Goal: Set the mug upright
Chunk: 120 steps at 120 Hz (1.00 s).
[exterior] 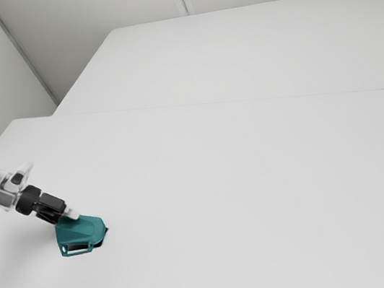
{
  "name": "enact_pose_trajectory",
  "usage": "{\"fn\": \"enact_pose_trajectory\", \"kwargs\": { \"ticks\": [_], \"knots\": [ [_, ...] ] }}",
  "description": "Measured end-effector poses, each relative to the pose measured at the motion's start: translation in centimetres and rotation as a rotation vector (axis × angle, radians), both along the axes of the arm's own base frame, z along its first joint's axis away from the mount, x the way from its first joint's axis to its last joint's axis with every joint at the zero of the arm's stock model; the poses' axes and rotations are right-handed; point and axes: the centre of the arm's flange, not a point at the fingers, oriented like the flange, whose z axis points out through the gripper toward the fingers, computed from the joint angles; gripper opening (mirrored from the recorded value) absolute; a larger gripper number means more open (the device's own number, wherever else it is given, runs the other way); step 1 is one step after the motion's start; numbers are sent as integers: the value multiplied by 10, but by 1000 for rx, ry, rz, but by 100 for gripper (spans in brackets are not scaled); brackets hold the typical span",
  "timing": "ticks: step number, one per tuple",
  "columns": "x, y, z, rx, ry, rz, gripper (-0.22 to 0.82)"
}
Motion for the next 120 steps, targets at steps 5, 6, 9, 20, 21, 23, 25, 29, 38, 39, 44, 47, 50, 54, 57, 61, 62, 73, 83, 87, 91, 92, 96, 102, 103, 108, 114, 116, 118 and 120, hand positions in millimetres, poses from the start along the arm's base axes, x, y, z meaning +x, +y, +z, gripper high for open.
{"fn": "enact_pose_trajectory", "kwargs": {
  "ticks": [5,6,9,20,21,23,25,29,38,39,44,47,50,54,57,61,62,73,83,87,91,92,96,102,103,108,114,116,118,120],
  "knots": [
    [-2,-3,-3,-14,-1,-3,58],
    [-2,-4,-3,-17,-1,-4,58],
    [-4,-5,-5,-24,-1,-5,57],
    [-6,-7,-7,-40,-9,-13,50],
    [-6,-7,-7,-41,-10,-14,49],
    [-6,-7,-6,-43,-12,-16,47],
    [-6,-8,-6,-45,-14,-18,44],
    [-7,-8,-5,-49,-19,-21,40],
    [-6,-8,-3,-56,-30,-27,32],
    [-6,-8,-3,-57,-31,-28,32],
    [-6,-9,0,-61,-39,-32,29],
    [-5,-9,1,-64,-43,-35,27],
    [-5,-9,3,-66,-48,-37,26],
    [-4,-10,5,-70,-54,-40,24],
    [-4,-10,7,-73,-59,-42,23],
    [-4,-11,9,-78,-65,-44,22],
    [-3,-11,9,-79,-66,-45,21],
    [-3,-13,12,-89,-77,-51,9],
    [-1,-17,13,-96,-84,-63,-1],
    [0,-19,15,-97,-88,-68,-3],
    [2,-20,17,-97,-93,-73,-5],
    [2,-21,17,-97,-94,-74,-6],
    [3,-22,18,-97,-98,-78,-8],
    [5,-24,20,-98,-104,-84,-11],
    [5,-25,20,-98,-105,-85,-11],
    [6,-26,21,-99,-108,-88,-13],
    [6,-26,22,-98,-112,-91,-15],
    [6,-27,22,-98,-113,-91,-15],
    [7,-27,22,-98,-114,-93,-16],
    [7,-28,22,-98,-114,-95,-16]
  ]
}}
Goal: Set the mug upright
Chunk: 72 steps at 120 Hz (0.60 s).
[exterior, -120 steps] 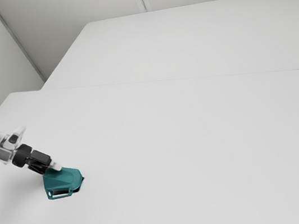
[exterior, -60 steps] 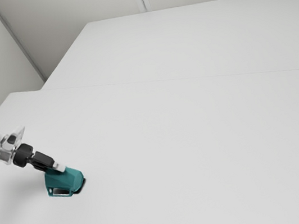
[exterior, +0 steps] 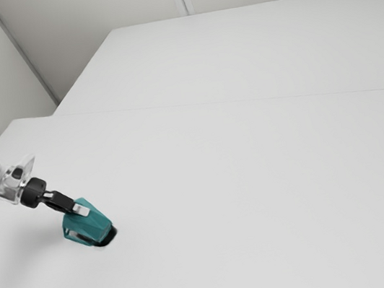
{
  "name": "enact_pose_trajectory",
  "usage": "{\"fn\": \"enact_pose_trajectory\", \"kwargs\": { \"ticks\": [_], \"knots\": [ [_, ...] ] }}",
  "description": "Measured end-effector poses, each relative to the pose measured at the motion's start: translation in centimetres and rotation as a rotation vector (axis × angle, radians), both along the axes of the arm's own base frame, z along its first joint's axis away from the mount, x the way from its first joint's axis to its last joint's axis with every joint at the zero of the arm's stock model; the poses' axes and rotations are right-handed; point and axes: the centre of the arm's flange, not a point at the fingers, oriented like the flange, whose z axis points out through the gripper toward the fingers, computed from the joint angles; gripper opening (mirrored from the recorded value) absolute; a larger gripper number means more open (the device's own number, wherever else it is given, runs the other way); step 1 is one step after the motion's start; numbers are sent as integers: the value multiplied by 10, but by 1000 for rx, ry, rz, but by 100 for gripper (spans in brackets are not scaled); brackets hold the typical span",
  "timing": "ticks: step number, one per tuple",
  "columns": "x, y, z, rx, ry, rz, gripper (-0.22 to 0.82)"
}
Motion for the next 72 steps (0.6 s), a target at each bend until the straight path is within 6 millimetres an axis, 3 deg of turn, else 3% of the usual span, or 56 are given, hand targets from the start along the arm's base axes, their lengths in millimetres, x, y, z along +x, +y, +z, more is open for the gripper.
{"fn": "enact_pose_trajectory", "kwargs": {
  "ticks": [20,41,54,72],
  "knots": [
    [6,-6,7,6,-25,-6,-18],
    [18,-17,32,37,-82,-25,-18],
    [39,-44,68,91,-152,-87,-18],
    [64,-88,88,213,-197,-187,-18]
  ]
}}
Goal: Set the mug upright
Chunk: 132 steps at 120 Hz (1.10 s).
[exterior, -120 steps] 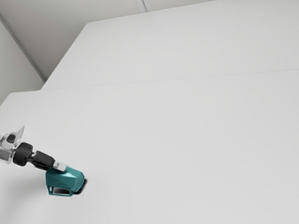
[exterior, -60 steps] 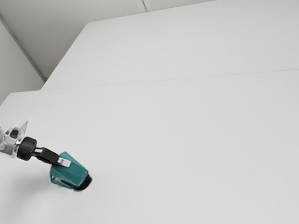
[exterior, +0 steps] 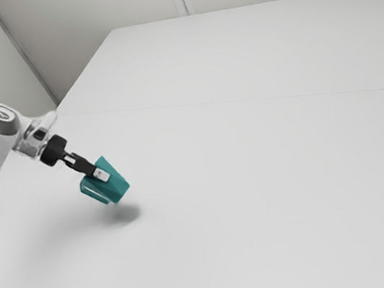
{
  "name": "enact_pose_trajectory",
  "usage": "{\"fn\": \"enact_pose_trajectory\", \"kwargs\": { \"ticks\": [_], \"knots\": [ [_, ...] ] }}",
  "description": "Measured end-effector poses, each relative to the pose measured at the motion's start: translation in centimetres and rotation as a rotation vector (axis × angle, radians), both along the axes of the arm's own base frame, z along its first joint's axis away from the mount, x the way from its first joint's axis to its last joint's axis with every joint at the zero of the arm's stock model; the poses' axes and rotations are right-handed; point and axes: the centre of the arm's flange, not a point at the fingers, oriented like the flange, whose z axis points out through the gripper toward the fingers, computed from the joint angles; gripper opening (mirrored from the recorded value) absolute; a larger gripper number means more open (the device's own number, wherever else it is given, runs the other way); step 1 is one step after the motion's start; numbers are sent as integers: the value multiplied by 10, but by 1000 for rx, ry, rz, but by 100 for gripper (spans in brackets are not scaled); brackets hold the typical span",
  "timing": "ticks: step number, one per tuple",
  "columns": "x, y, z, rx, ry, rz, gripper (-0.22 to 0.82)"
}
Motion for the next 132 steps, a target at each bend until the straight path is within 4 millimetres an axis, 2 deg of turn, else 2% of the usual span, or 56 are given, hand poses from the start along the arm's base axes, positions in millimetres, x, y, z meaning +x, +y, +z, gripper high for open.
{"fn": "enact_pose_trajectory", "kwargs": {
  "ticks": [13,28,45,74,93,132],
  "knots": [
    [16,-42,8,116,-23,-79,-18],
    [31,-90,9,242,-45,-158,-18],
    [43,-123,2,380,-80,-195,-18],
    [61,-151,-21,552,-121,-201,-18],
    [70,-171,-39,606,-146,-194,-18],
    [77,-173,-48,649,-154,-119,-18]
  ]
}}
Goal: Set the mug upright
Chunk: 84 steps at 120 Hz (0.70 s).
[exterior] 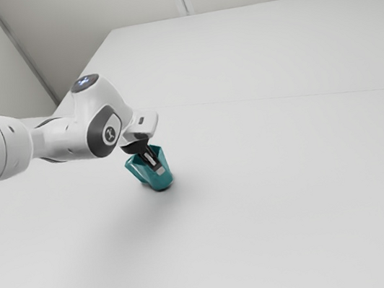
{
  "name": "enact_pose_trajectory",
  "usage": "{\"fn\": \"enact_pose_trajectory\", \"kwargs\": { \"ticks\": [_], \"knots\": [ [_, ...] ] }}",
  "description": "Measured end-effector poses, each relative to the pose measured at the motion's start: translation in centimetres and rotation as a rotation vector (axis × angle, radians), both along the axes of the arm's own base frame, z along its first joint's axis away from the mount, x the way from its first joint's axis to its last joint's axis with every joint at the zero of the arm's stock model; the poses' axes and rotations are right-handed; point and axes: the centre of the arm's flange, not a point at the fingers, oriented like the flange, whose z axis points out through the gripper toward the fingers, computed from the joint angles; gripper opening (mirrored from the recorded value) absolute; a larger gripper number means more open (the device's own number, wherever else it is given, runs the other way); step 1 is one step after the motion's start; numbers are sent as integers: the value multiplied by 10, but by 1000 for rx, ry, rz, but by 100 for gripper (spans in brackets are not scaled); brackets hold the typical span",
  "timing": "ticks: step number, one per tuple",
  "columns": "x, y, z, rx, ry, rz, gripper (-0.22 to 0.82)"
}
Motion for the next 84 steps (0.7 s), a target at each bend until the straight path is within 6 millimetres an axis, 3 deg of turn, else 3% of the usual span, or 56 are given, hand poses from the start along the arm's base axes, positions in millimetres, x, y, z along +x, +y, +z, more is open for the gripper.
{"fn": "enact_pose_trajectory", "kwargs": {
  "ticks": [24,44,60,84],
  "knots": [
    [2,0,7,16,-15,19,25],
    [3,0,29,25,-49,32,44],
    [1,-1,75,26,-121,47,52],
    [6,-17,177,12,-174,111,57]
  ]
}}
